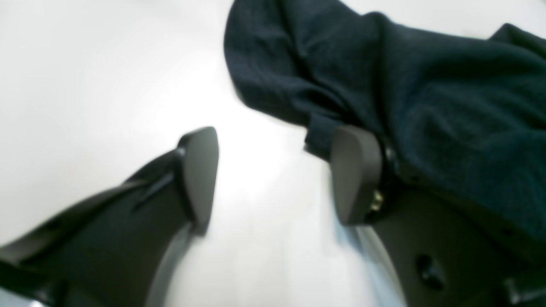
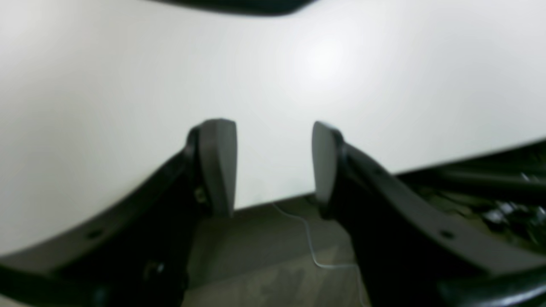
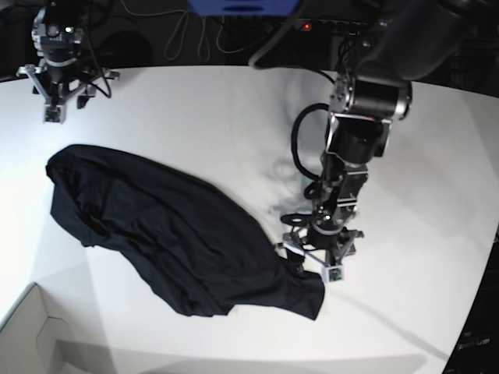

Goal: Layout the t-shirt on the table in an organized manner, then fold the t-shirt properly
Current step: 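Reach the left gripper down and grasp the black t-shirt's edge, then drag the grasped shirt edge with the left gripper away from the heap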

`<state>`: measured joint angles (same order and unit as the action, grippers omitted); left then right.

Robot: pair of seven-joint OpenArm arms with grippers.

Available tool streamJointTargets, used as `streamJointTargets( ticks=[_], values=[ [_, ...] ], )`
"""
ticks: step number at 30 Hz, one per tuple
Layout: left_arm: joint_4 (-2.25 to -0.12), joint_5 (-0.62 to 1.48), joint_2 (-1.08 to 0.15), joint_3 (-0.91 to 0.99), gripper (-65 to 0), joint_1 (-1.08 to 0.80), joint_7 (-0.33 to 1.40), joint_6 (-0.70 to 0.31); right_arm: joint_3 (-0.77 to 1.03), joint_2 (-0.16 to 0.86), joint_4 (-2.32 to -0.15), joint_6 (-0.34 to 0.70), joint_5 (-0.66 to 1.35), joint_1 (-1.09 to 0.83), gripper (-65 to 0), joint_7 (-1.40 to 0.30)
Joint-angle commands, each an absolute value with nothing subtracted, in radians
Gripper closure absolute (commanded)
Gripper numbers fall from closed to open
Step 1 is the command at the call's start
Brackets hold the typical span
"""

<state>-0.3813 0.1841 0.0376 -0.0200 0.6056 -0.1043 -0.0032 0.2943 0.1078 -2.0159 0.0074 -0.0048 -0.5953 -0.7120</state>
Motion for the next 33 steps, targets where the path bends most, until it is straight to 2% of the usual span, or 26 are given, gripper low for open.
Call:
streamJointTargets(
  ticks=[1,5,15,16,18,22,24,25,29,33],
  values=[
    [-0.383,0.191,0.045,-0.056,-40.0,0.647,-0.150,-0.007,0.303,0.114,-2.031,0.005,-0.007,-0.601,-29.2,-0.696],
    [-0.363,0.193,0.061,-0.166,-40.0,0.659,-0.182,-0.007,0.308,0.114,-2.031,0.005,-0.007,-0.601,-29.2,-0.696],
    [-0.360,0.191,0.073,-0.168,-38.9,0.659,-0.179,-0.005,0.308,0.113,-2.031,0.005,-0.007,-0.602,-29.2,-0.697],
    [-0.358,0.191,0.073,-0.170,-36.8,0.659,-0.179,-0.005,0.308,0.113,-2.031,0.005,-0.007,-0.602,-29.2,-0.697],
    [-0.326,0.191,0.073,-0.168,-28.2,0.661,-0.179,-0.005,0.308,0.113,-2.029,0.005,-0.007,-0.602,-29.2,-0.697],
    [-0.292,0.191,0.073,-0.168,-1.0,0.661,-0.183,-0.005,0.308,0.113,-2.029,0.005,-0.007,-0.602,-29.2,-0.697],
    [-0.294,0.191,0.073,-0.166,0.0,0.661,-0.185,-0.005,0.308,0.113,-2.029,0.005,-0.007,-0.604,-29.2,-0.697],
    [-0.295,0.193,0.073,-0.165,-2.1,0.661,-0.185,-0.005,0.309,0.113,-2.029,0.005,-0.007,-0.604,-29.2,-0.697],
    [-0.311,0.193,0.073,-0.162,-0.2,0.654,-0.185,-0.005,0.309,0.113,-2.022,0.005,-0.007,-0.608,-29.2,-0.697],
    [-0.506,0.194,0.041,-0.162,0.0,0.533,-0.140,-0.005,0.309,0.113,-2.015,0.005,-0.007,-0.608,-29.1,-0.697]
  ],
)
